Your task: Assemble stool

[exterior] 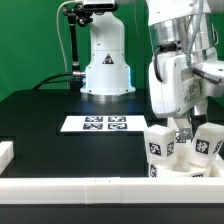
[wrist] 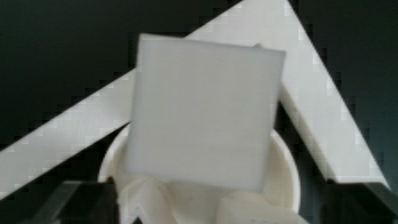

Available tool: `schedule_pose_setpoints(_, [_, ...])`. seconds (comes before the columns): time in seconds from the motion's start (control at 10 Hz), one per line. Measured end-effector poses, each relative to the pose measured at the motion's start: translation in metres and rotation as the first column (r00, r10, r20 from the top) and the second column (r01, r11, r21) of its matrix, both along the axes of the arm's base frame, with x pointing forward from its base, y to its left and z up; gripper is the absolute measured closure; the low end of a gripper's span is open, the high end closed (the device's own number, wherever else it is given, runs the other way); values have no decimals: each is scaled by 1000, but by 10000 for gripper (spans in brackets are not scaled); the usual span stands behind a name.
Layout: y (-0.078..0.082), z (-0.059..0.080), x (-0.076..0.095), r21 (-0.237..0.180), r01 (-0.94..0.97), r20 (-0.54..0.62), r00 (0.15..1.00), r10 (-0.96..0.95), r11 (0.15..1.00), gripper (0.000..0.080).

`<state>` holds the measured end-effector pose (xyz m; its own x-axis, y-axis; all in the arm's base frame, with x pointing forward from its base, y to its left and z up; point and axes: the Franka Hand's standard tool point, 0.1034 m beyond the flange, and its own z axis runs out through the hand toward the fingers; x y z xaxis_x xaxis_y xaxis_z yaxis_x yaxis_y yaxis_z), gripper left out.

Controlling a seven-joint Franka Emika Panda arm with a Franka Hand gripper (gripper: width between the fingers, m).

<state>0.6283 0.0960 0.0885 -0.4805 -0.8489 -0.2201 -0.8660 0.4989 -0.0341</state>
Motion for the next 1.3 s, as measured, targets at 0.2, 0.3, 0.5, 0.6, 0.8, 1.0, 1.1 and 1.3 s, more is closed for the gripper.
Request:
schedule_pose_setpoints(0.2, [-2,13,5,4,-61,19,998,60,998,155])
schedule_pose_setpoints(0.3, [-2,12,5,-9,-117,29,993,117,993,155])
schedule_pose_setpoints(0.5, [-3,11,5,-32,-243,47,969,244,970,151])
schedule_pose_setpoints(0.6, [-2,11,4,-48,-319,52,945,322,946,151])
schedule_pose_setpoints(0.8, [6,13,4,-102,-522,20,850,526,847,151])
schedule_pose_setpoints(1.0, [19,16,4,-150,-693,-2,713,701,705,151])
schedule_pose_setpoints(1.1, [25,16,4,-166,-756,-7,643,766,633,151])
schedule_pose_setpoints(1.3, [19,16,5,-182,-810,-9,569,822,558,151])
